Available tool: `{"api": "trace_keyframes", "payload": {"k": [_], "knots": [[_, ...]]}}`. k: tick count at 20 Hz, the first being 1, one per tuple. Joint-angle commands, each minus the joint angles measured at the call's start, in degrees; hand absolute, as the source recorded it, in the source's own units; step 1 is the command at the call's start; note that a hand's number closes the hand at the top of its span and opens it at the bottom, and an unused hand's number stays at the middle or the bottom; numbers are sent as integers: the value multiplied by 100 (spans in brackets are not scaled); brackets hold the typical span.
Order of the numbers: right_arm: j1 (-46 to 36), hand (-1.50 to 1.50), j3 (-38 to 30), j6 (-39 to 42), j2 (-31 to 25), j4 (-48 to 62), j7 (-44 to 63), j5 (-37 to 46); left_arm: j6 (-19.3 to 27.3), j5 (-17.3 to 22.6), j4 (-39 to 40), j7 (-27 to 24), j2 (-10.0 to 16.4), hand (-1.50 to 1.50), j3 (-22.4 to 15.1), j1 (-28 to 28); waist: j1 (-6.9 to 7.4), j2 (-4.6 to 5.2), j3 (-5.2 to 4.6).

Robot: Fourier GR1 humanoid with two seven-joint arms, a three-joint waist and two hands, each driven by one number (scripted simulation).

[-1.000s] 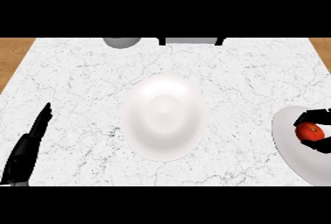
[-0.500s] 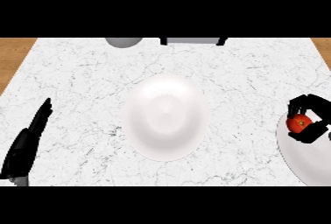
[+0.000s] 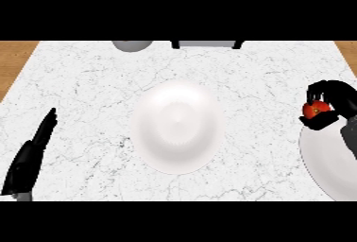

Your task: Pick the tomato from the plate and place it in the plate

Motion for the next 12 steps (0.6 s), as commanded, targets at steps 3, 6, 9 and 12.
{"api": "trace_keyframes", "payload": {"k": [3, 6, 9, 12], "knots": [[275, 150, -241, -813, 21, -1129, 37, -70, 83, -74, -120, 117, -89, 0, 5, 67, -119, -40, -4], [185, 150, -459, -645, 3, -1943, -158, -488, -31, 77, -39, -26, 104, 0, 255, 126, -171, -69, -10], [192, 150, -520, -160, 79, -2822, -371, -994, -24, 45, 172, -190, 86, 0, 270, 131, -239, -77, -15], [509, 150, -367, 355, 162, -3820, -215, -1288, -12, 2, -40, 48, -56, 0, 120, 152, -208, -71, -9]]}}
